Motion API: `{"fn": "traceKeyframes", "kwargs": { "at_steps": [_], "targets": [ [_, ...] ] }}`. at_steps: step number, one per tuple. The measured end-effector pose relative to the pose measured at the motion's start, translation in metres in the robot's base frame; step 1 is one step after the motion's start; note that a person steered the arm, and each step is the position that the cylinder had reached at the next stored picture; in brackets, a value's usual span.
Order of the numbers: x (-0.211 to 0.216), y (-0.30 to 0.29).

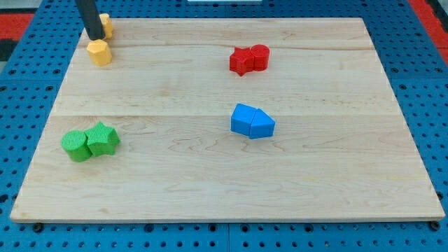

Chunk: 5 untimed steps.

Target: Slide the yellow hexagon to the bottom of the yellow heart

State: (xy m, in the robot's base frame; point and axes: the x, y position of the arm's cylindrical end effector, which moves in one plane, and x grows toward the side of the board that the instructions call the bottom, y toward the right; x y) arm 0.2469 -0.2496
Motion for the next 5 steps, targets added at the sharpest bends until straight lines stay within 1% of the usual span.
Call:
{"fn": "traceKeyframes", "kwargs": {
  "at_steps": [4, 5],
  "targets": [
    [-0.004, -0.001],
    [0.024, -0.019]
  ]
}}
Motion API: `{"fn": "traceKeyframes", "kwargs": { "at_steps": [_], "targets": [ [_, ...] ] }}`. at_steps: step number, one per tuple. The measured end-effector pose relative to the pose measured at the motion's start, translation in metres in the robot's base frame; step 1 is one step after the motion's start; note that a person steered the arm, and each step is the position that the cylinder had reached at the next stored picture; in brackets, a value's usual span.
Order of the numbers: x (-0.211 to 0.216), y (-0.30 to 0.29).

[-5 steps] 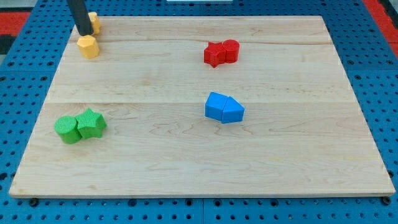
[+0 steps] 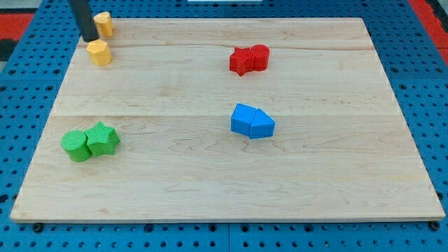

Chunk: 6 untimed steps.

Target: Slide the yellow hexagon to the bottom of the yellow heart

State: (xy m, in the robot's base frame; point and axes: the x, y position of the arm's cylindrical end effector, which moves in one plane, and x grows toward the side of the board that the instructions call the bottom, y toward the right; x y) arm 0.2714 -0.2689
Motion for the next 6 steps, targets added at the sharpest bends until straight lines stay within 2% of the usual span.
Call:
{"fn": "traceKeyframes", "kwargs": {
  "at_steps": [1, 2, 4, 6],
  "targets": [
    [0.046, -0.005],
    [0.055, 0.024],
    [0.027, 0.053],
    [0.061, 0.051]
  ]
}}
